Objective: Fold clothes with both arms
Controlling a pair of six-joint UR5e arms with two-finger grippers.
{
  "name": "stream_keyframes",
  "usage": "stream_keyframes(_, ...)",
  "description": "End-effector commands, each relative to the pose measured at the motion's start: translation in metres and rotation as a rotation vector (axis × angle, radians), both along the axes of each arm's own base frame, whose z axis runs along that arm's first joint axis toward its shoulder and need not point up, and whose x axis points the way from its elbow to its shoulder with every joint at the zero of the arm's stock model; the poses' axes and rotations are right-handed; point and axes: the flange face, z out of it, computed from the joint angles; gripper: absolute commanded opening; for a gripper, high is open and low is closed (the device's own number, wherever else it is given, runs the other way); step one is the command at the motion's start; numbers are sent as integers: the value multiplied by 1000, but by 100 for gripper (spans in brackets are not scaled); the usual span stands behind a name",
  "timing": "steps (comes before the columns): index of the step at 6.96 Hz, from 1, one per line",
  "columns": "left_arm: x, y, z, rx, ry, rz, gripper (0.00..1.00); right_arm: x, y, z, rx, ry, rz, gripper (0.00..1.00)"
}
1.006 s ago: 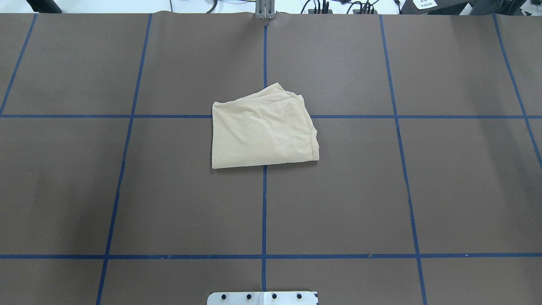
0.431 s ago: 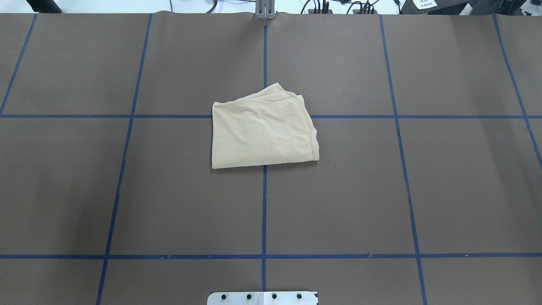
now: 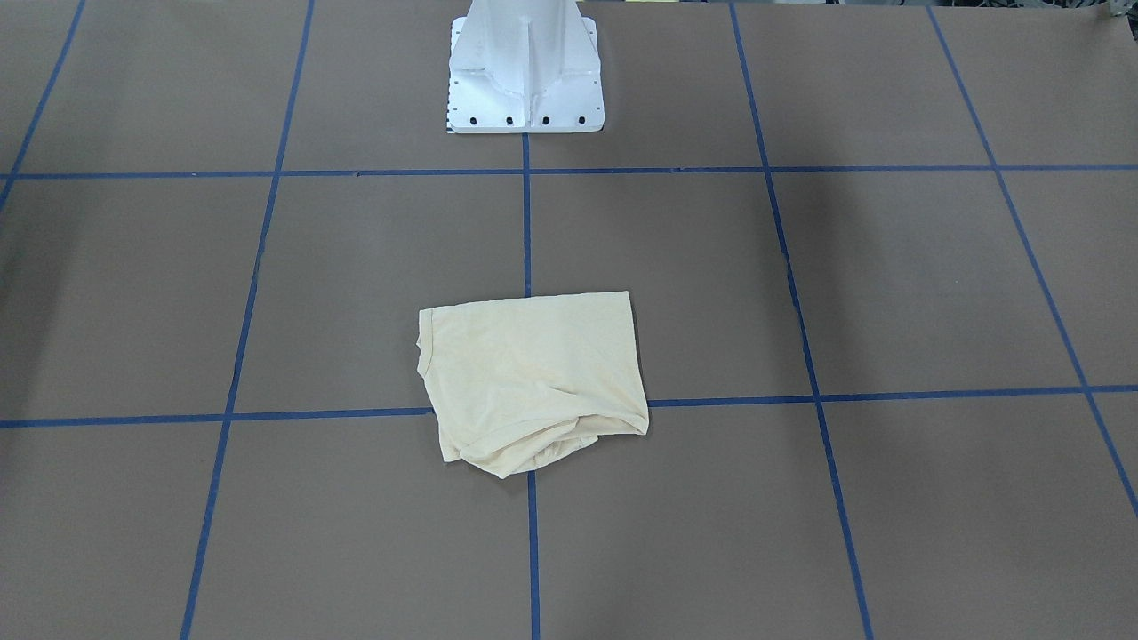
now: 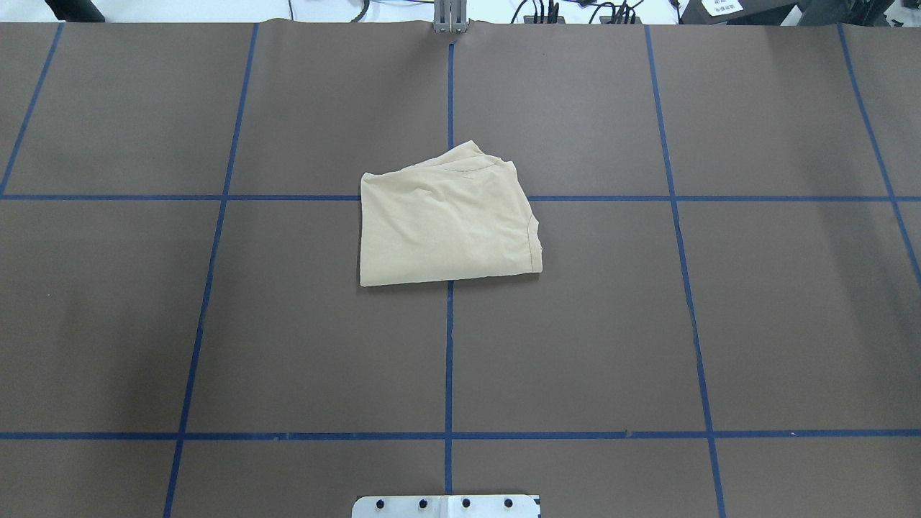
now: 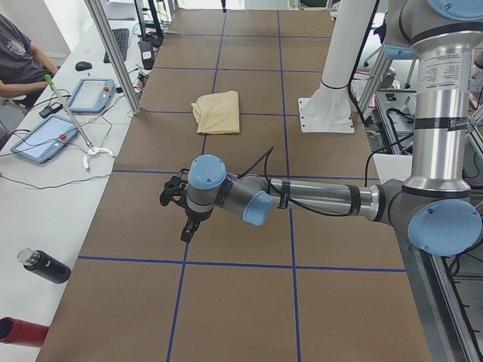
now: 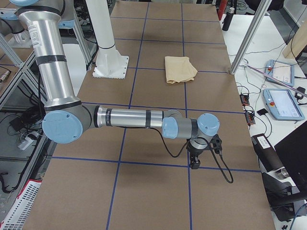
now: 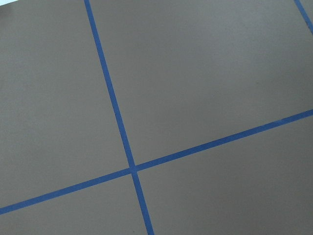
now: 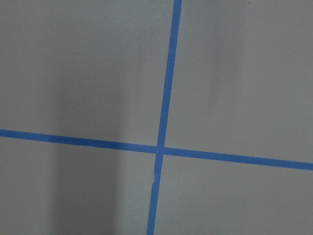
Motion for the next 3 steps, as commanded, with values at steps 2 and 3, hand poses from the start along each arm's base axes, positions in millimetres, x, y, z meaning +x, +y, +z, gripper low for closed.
stream_keyframes(2,0,0,-1,2,3,1,100,0,1,2,-7,-1,3,100)
stream_keyframes(3,0,0,-1,3,3,1,100,0,6,8,-13,1,1,100)
